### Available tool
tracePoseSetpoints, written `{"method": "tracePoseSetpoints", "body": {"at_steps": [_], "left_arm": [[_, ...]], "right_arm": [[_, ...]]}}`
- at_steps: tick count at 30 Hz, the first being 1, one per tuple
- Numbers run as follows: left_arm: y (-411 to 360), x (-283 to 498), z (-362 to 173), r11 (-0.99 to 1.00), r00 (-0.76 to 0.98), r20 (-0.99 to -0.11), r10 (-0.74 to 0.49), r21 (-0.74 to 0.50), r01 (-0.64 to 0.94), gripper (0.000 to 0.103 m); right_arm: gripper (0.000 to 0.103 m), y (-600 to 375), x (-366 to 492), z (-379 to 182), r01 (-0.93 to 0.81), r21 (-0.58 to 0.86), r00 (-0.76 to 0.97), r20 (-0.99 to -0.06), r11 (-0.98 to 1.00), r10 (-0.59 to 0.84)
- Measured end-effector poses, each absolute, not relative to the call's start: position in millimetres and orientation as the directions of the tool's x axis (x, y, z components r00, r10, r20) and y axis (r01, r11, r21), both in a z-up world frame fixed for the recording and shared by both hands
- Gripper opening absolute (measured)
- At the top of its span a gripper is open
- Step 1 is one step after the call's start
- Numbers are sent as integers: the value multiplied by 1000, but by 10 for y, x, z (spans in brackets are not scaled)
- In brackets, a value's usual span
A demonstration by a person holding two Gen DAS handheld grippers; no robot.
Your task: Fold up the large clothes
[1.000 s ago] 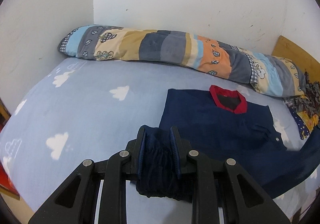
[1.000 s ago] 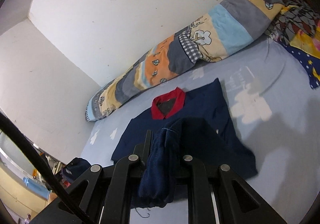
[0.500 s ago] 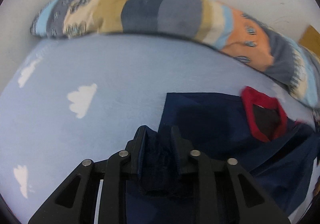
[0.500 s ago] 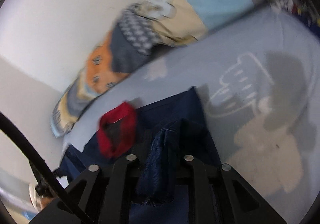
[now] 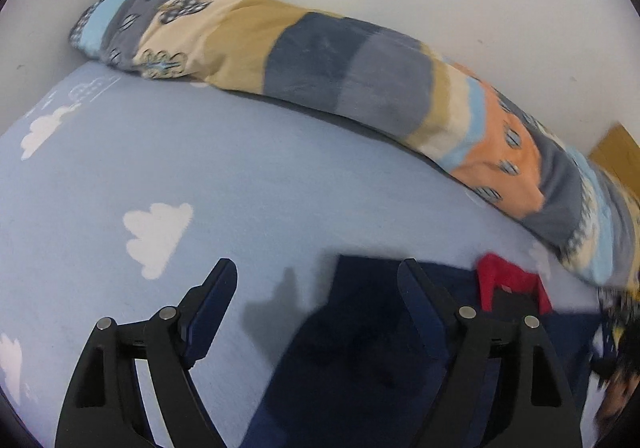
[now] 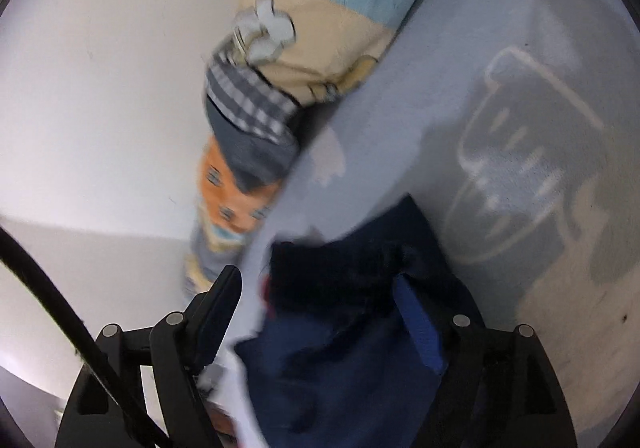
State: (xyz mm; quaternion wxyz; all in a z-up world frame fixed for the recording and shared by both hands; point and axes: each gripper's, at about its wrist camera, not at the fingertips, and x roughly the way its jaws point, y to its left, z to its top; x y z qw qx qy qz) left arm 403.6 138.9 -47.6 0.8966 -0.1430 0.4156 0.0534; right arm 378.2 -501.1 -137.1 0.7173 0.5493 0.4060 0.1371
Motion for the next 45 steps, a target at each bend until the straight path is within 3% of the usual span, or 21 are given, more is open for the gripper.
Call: {"method": "tracePoseSetpoints", "body": {"at_steps": [2, 6, 9, 10, 14, 17, 21, 23, 25, 28, 32, 35, 39, 45], "left_arm": [[1282, 3931, -482, 967, 659, -751, -38, -194, -164, 82], [939, 3655, -532, 990, 684, -726, -72, -136, -39, 82], [594, 3463, -614, 994, 696, -710, -106, -77, 73, 82], [475, 3424, -661, 994, 696, -710, -103, -41, 105, 82], [226, 3473, -1008, 981, 657, -754, -3, 124, 147, 82], [460, 3541, -1254, 956, 661, -727, 187, 288, 46, 82], [1123, 3471, -1276, 980, 635, -747, 198, 173, -102, 82], [1295, 3370, -1211, 980, 632, -750, 197, 145, -134, 82], [1326, 3211, -1056, 982, 655, -732, 185, 123, -140, 81], [1156, 2901, -804, 993, 716, -689, 117, 79, -87, 81], [597, 2506, -674, 997, 762, -648, 9, 61, 40, 81], [325, 2469, -860, 988, 732, -682, -6, 107, 108, 81], [677, 2485, -1215, 988, 674, -733, 92, 150, 28, 82], [1417, 2214, -1215, 992, 624, -774, 113, 55, -111, 83]], "right_arm": [[83, -5103, 3708, -1254, 232, 914, 676, -397, 332, 620], [80, -4891, 3592, -839, 148, 766, 676, -540, 626, 501], [59, -4188, 3514, -711, -77, 563, 585, -643, 823, 494], [47, -3908, 3488, -727, -164, 497, 551, -670, 852, 497], [33, -2911, 3358, -1007, -423, 295, 443, -758, 857, 479], [32, -2797, 3513, -1276, -379, 97, 452, -849, 920, 276], [31, -3527, 3695, -1315, -74, -56, 511, -860, 996, -10], [30, -3859, 3629, -1262, 31, -83, 504, -859, 996, -87], [30, -3876, 3418, -1092, 9, -86, 544, -836, 996, -77], [34, -3495, 2986, -798, -157, 14, 611, -785, 988, 108], [37, -2702, 2480, -792, -415, 79, 534, -785, 906, 313], [36, -2196, 2213, -913, -547, 104, 464, -788, 831, 404], [35, -2416, 2107, -1213, -514, -5, 469, -839, 858, 276], [33, -3981, 2036, -1240, -194, 9, 519, -848, 981, 111]]}}
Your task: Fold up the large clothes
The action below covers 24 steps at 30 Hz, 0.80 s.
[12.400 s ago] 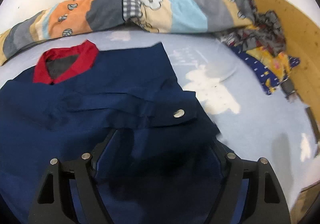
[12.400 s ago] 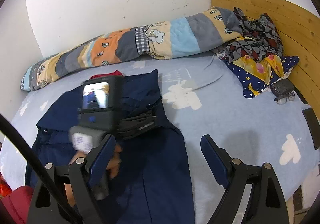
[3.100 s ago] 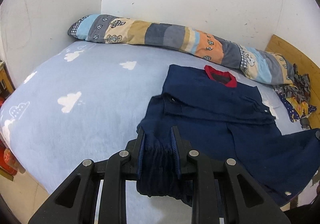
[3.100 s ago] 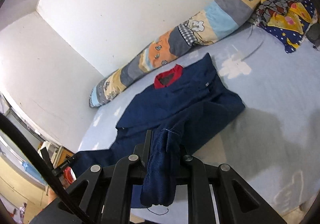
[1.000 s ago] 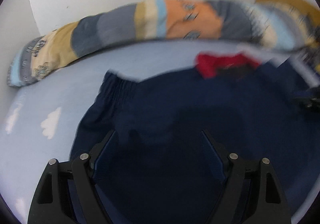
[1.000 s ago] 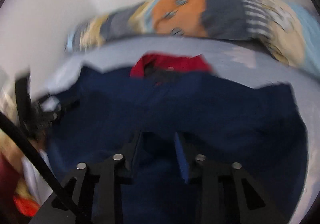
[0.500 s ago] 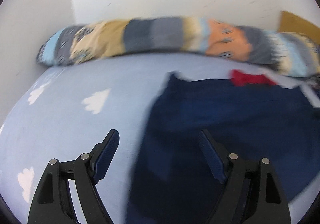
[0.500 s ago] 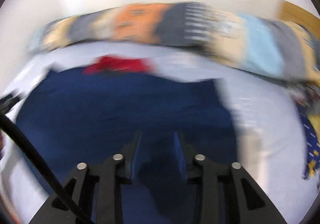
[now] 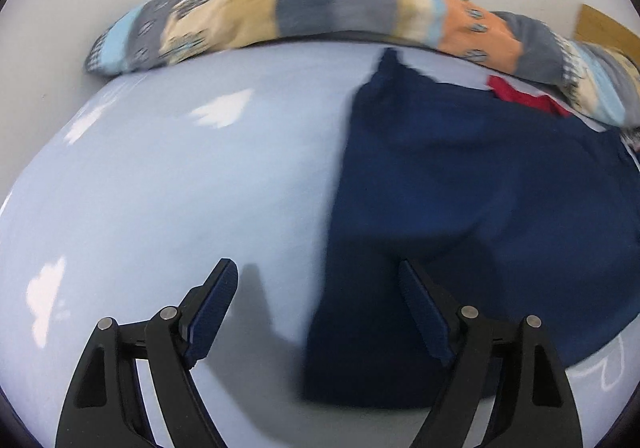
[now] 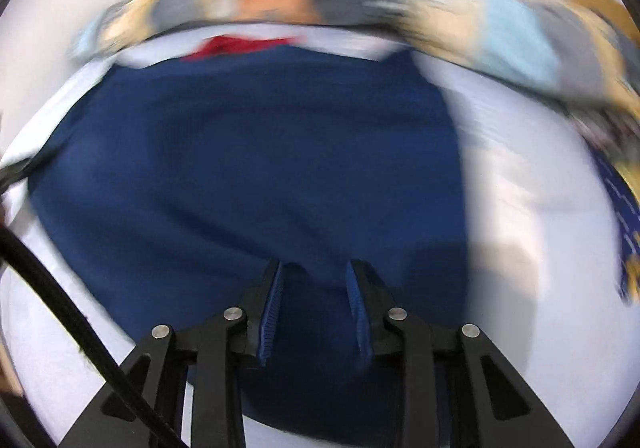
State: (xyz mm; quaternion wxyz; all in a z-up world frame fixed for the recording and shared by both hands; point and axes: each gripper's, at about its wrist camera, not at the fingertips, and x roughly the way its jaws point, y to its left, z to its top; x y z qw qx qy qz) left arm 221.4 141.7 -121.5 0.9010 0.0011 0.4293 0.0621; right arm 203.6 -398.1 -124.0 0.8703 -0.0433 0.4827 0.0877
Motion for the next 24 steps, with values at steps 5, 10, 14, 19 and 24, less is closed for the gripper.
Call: {"method": "tracePoseSetpoints", "body": {"at_steps": [5, 10, 14, 19, 24], "left_arm": [[1633, 1937, -1121, 978, 577, -801, 157, 44, -204, 83], [1859, 1585, -1014, 946, 568, -823, -26, -203, -251, 83], [1931, 1398, -1101, 880, 557, -808, -192, -393, -267, 83], [1880, 1317, -1281, 770, 559, -728, -396, -595, -229, 69], [1872, 1464, -1457, 698, 582, -681, -445, -670, -251, 65]], "right_arm": [[58, -4956, 1879, -1253, 94, 167, 482, -870, 981, 102], [57, -5312, 1431, -1097, 189, 463, 536, -788, 866, 304], [57, -5336, 1222, -1281, 238, 675, 569, -680, 698, 463], [58, -5216, 1201, -1509, 245, 784, 588, -588, 571, 556], [57, -4887, 1471, -1602, 225, 779, 595, -586, 586, 551]]}}
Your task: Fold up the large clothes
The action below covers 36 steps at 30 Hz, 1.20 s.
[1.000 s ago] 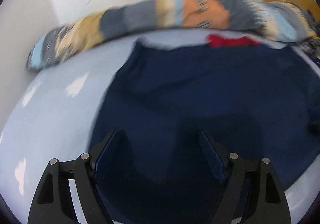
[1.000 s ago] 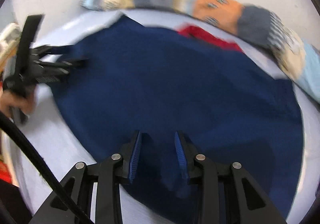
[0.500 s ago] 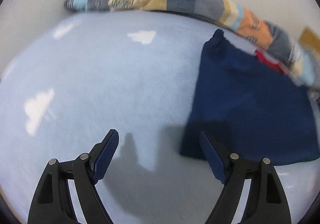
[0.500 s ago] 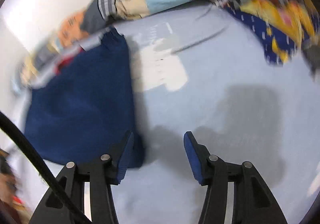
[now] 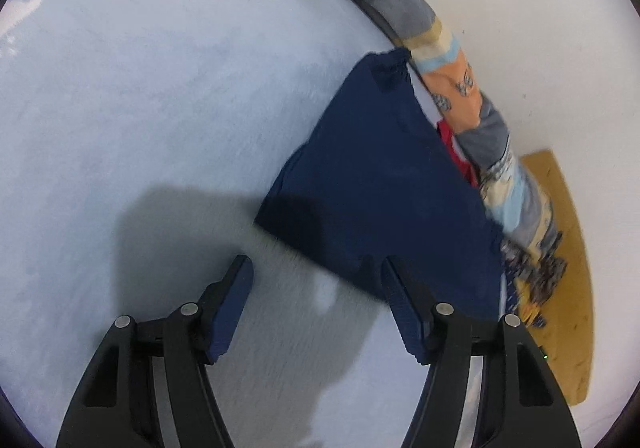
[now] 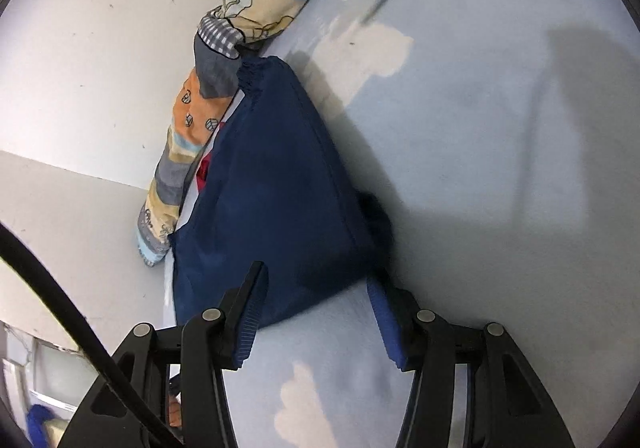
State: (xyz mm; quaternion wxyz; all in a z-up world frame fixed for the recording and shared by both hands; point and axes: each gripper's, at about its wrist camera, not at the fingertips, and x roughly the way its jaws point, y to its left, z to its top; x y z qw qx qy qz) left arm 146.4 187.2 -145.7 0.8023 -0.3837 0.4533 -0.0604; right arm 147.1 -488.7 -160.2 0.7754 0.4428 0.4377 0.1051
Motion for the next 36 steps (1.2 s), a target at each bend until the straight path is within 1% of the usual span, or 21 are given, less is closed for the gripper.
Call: {"method": "tracePoseSetpoints", "body": {"at_steps": [2, 5, 7, 8, 9, 10, 11, 12, 14, 16, 22, 25, 28, 29, 30, 31, 32, 34, 35, 36], "left_arm": [[1887, 1585, -1496, 657, 596, -652, -470, -709, -257, 65], [1846, 1863, -1538, 624, 603, -630, -489, -736, -263, 65], [1775, 2096, -1510, 645, 614, -638, -464, -719, -260, 65], [1774, 2173, -1494, 640, 622, -634, -460, -722, -262, 65], [1767, 2269, -1487, 624, 631, -623, -462, -734, -268, 65], [1758, 2322, -1471, 618, 641, -620, -453, -737, -276, 50], [1745, 2344, -1443, 633, 648, -635, -420, -717, -292, 35], [1742, 2355, -1424, 640, 650, -641, -407, -708, -298, 15], [1727, 2274, -1366, 654, 671, -627, -396, -705, -272, 14], [1672, 2200, -1301, 703, 672, -642, -370, -666, -250, 12], [1594, 1773, -1079, 736, 661, -648, -379, -644, -209, 11], [1563, 1368, -993, 755, 637, -659, -400, -631, -179, 12], [1542, 959, -1064, 758, 598, -675, -431, -631, -166, 13], [1535, 824, -1108, 771, 579, -691, -432, -616, -160, 14], [1542, 710, -1155, 795, 560, -719, -413, -584, -164, 22], [1580, 609, -1188, 818, 549, -748, -374, -545, -186, 44], [1675, 494, -1209, 824, 552, -763, -336, -522, -220, 53], [1873, 283, -1159, 814, 598, -748, -289, -520, -258, 55], [1957, 178, -1079, 833, 608, -759, -232, -478, -278, 56], [1990, 117, -1024, 845, 615, -764, -195, -449, -290, 56]], "right_arm": [[57, -4840, 1610, -1651, 219, 791, 602, -571, 571, 559], [57, -4724, 1847, -1674, 208, 803, 619, -550, 559, 561], [56, -4620, 2023, -1688, 194, 812, 618, -537, 550, 575], [49, -4543, 2137, -1691, 182, 812, 617, -534, 554, 579], [46, -4490, 2199, -1688, 176, 807, 613, -538, 564, 578], [31, -4449, 2267, -1692, 178, 793, 613, -552, 582, 565], [19, -4433, 2289, -1681, 172, 788, 618, -553, 591, 558], [17, -4436, 2271, -1659, 156, 795, 629, -538, 587, 561], [13, -4421, 2196, -1554, 114, 782, 648, -526, 613, 551], [12, -4377, 2110, -1438, 82, 751, 656, -535, 655, 532], [12, -4376, 1748, -1149, 31, 769, 676, -487, 639, 553], [12, -4422, 1429, -1053, 16, 758, 663, -496, 652, 561], [12, -4511, 1027, -1084, 26, 748, 629, -528, 663, 570], [16, -4537, 910, -1136, 34, 742, 604, -549, 670, 578], [24, -4566, 822, -1214, 62, 719, 567, -596, 692, 568], [41, -4617, 744, -1305, 118, 676, 525, -664, 728, 532], [50, -4691, 691, -1378, 166, 646, 496, -708, 745, 503], [50, -4955, 517, -1449, 253, 638, 506, -728, 728, 462], [50, -5102, 408, -1404, 304, 600, 518, -756, 740, 401], [52, -5166, 345, -1318, 316, 563, 532, -772, 764, 348]]}}
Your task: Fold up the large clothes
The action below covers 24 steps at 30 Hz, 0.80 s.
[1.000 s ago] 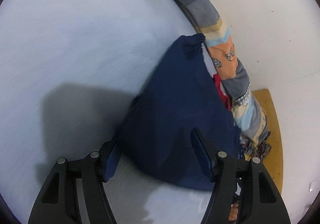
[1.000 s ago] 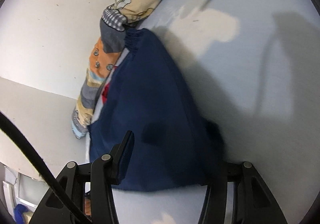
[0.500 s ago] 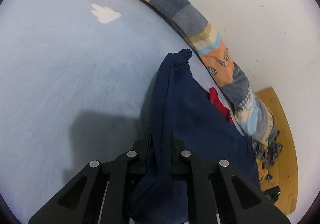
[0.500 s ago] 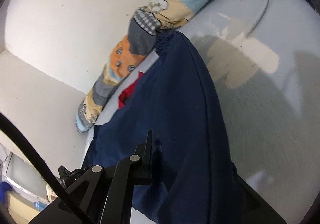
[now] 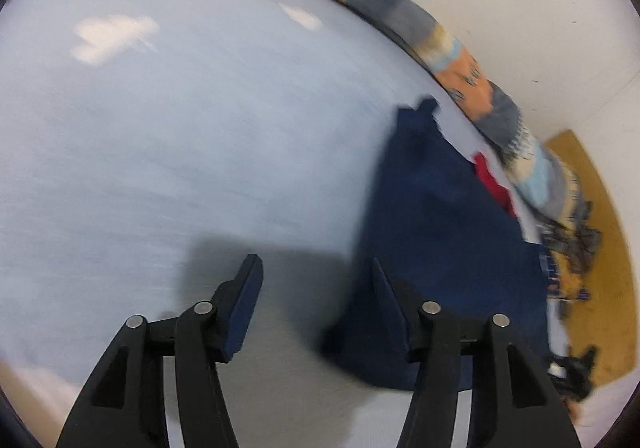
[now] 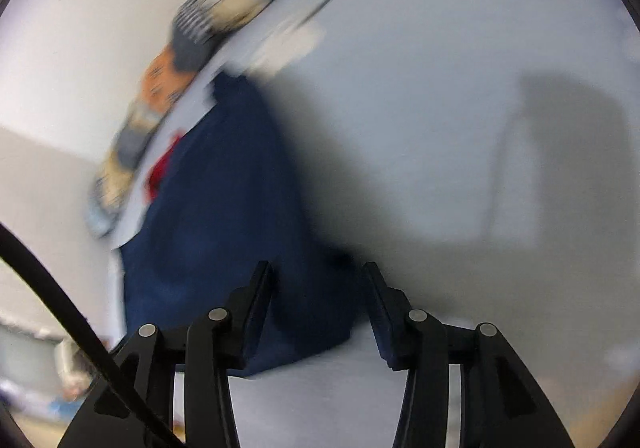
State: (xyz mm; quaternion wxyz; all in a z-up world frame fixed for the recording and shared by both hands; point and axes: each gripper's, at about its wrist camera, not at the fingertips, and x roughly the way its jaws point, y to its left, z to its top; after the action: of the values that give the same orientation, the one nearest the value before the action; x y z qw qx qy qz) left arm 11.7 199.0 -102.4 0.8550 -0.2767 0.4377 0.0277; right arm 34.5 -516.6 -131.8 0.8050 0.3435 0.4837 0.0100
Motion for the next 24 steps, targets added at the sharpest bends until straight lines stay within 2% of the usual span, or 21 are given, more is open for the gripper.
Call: {"method": "tracePoseSetpoints", "body": {"at_steps": [3, 7, 9, 10, 12, 13, 15, 17, 18, 19, 21, 23, 24], "left_arm": [[1934, 37, -788, 893, 630, -763, -145, -375, -248, 56], [1454, 50, -597, 955, 627, -750, -212, -296, -31, 57], [1157, 85, -652, 972, 592, -775, -222, -225, 70, 57], [1033, 127, -761, 982, 562, -806, -188, -163, 95, 56], [960, 203, -1013, 996, 493, -866, -86, -57, 74, 55], [994, 217, -1113, 997, 471, -880, -62, -38, 61, 56], [1159, 198, -1149, 997, 460, -885, -69, -72, 12, 60], [1330, 175, -1045, 995, 455, -889, -59, -90, -48, 58], [1356, 155, -957, 996, 469, -883, -33, -70, -61, 56], [1354, 139, -843, 997, 496, -868, -14, -51, -61, 56], [1268, 165, -568, 998, 562, -827, -10, -41, -43, 57], [1097, 329, -327, 999, 603, -798, -16, -36, -22, 62], [976, 438, -260, 999, 613, -790, -17, -31, -12, 72]], "right_arm": [[53, -5152, 243, -928, 261, 488, 596, -760, 833, 259], [52, -4444, 365, -559, 4, 450, 572, -734, 893, 367], [52, -4101, 392, -621, -84, 431, 522, -749, 898, 408], [52, -3967, 438, -709, -99, 407, 487, -776, 908, 401], [51, -3831, 533, -973, -100, 348, 409, -840, 932, 357], [45, -3866, 584, -1148, -68, 315, 364, -876, 946, 318], [35, -4083, 618, -1379, 28, 266, 323, -915, 964, 243], [27, -4360, 574, -1447, 119, 268, 307, -925, 956, 222], [27, -4451, 549, -1400, 155, 274, 322, -922, 949, 214], [32, -4485, 539, -1309, 176, 265, 343, -919, 948, 193], [33, -4400, 586, -1096, 149, 235, 394, -905, 960, 161], [43, -4276, 723, -873, 130, 226, 451, -881, 966, 145], [45, -4200, 829, -770, 128, 225, 477, -868, 966, 139]]}}
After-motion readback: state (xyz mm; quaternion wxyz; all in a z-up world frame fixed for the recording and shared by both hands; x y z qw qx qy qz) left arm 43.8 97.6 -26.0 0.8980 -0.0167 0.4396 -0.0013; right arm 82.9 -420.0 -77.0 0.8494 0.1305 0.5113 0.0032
